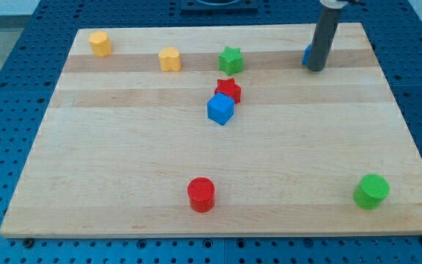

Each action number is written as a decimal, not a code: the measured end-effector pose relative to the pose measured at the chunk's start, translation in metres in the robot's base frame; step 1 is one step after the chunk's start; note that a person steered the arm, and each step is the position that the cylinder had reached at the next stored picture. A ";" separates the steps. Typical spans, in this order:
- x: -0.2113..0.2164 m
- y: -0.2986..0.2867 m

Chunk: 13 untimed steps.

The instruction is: Drag the triangle to the top right side of the board

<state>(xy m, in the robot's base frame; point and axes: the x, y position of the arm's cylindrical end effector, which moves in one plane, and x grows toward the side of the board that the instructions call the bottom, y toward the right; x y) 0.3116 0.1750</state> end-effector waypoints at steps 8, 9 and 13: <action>-0.063 -0.026; -0.064 -0.025; -0.044 -0.015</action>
<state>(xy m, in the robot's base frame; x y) 0.2679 0.1599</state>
